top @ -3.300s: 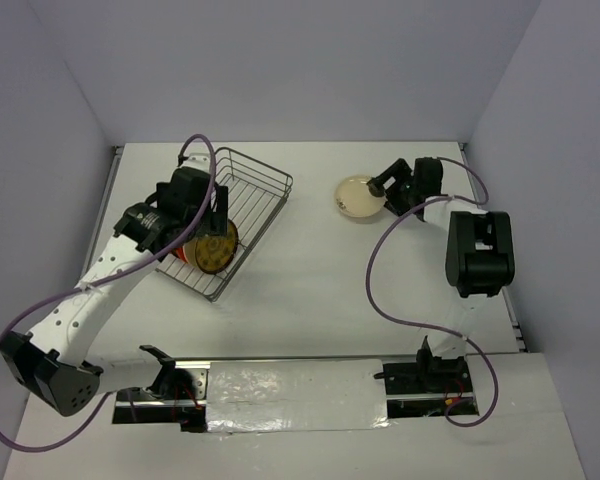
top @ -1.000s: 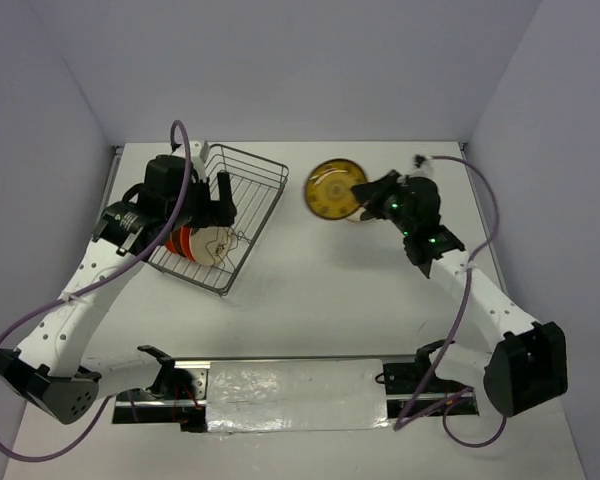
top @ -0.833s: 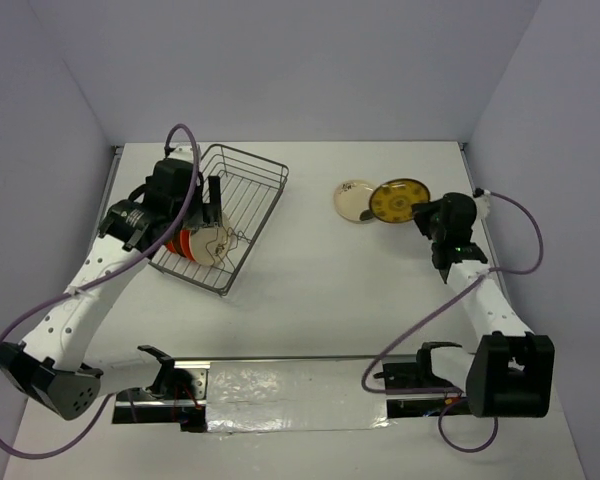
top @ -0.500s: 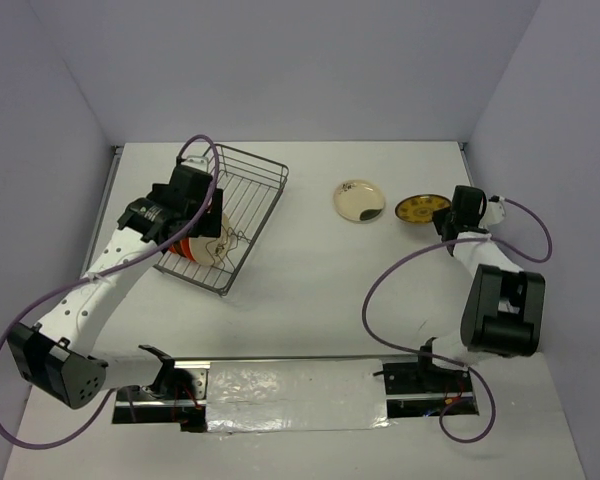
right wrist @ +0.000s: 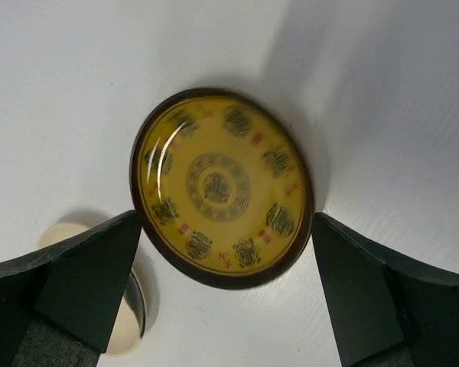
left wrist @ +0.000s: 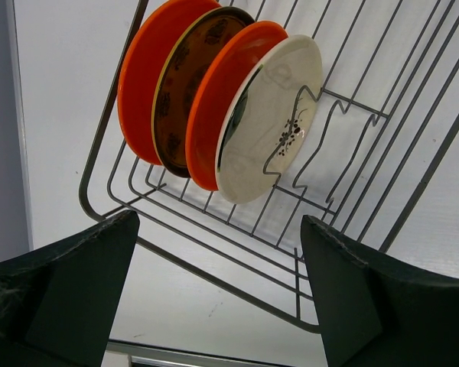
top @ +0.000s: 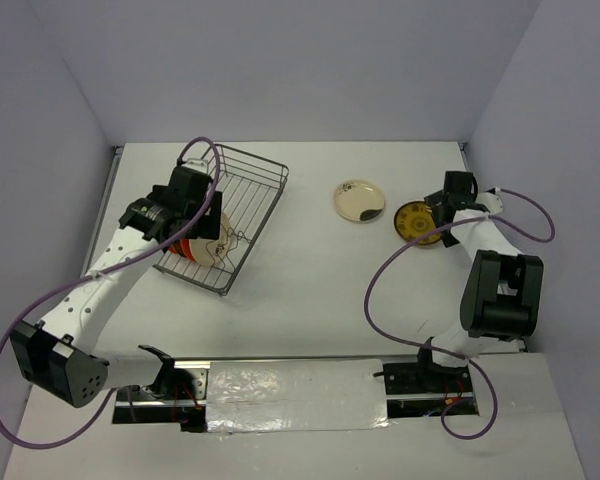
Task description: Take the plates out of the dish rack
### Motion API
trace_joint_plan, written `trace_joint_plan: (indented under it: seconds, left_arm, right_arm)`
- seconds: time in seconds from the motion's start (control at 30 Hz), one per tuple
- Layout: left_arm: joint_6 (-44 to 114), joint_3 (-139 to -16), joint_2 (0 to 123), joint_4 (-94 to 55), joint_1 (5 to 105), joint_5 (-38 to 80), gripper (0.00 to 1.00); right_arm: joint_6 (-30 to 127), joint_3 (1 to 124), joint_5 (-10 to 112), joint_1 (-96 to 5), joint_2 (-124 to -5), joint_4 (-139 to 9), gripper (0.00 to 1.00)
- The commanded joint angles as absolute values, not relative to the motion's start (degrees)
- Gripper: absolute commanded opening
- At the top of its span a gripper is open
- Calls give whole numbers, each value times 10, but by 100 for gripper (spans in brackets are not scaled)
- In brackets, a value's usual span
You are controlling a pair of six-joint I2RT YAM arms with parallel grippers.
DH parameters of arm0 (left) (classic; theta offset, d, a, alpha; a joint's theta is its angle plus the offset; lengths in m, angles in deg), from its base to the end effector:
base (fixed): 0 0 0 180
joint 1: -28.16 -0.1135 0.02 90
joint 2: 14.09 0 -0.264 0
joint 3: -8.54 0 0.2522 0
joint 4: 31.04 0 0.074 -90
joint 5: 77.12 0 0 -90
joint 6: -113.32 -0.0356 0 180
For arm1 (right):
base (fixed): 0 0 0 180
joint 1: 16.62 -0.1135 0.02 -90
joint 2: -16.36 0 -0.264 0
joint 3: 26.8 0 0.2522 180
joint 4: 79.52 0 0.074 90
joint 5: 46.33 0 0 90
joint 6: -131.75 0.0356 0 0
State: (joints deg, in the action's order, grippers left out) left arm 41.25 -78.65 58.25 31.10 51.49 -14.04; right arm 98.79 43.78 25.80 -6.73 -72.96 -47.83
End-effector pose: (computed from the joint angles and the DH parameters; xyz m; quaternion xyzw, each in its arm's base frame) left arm 0.2409 -0.0863 0.3520 -0.0420 0.9087 0.0781 0.4078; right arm 0.3177 -0.0665 0.2133 0.5564 0.7465 -0.0002 0.3649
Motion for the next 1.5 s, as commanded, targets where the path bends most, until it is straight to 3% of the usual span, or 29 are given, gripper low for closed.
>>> trace_joint_plan:
  seconds: [0.0,0.13,0.17,0.27,0.57,0.7,0.97,1.03,1.17,1.2,1.37,1.47]
  left_arm:
    - [404,-791,588,294,510,-129,99]
    - [401,-791,611,291,509,-140,96]
    - [399,-790,623,290,509,-141,86]
    - [399,-792,653,285,509,-141,72]
    - [414,-796,724,275,473,-158,64]
    - [407,-791,740,261,461,-121,55]
    - [413,-793,775,262,454,-93,28]
    - [416,-796,762,270,454,-103,17]
    - [411,-811,722,289,455,-137,7]
    - [407,-831,716,297,455,-146,0]
    - [405,-934,706,402,478,-199,0]
    - [407,-993,678,420,498,-154,0]
  right_arm:
    - [1008,473,131,-117,-693,-334,100]
    - [983,457,126,-162,-635,-342,100]
    - [970,451,125,-202,-620,-356,100]
    - [926,412,125,-262,-560,-418,100]
    - [883,357,118,-341,-461,-479,100]
    - [873,349,119,-353,-456,-487,100]
    - [874,342,128,-366,-463,-494,100]
    - [874,345,127,-372,-462,-490,100]
    - [873,346,135,-380,-459,-498,100]
    - [872,345,140,-379,-459,-504,100]
    - [848,351,226,-387,-474,-564,100]
    - [788,341,363,-417,-482,-691,100]
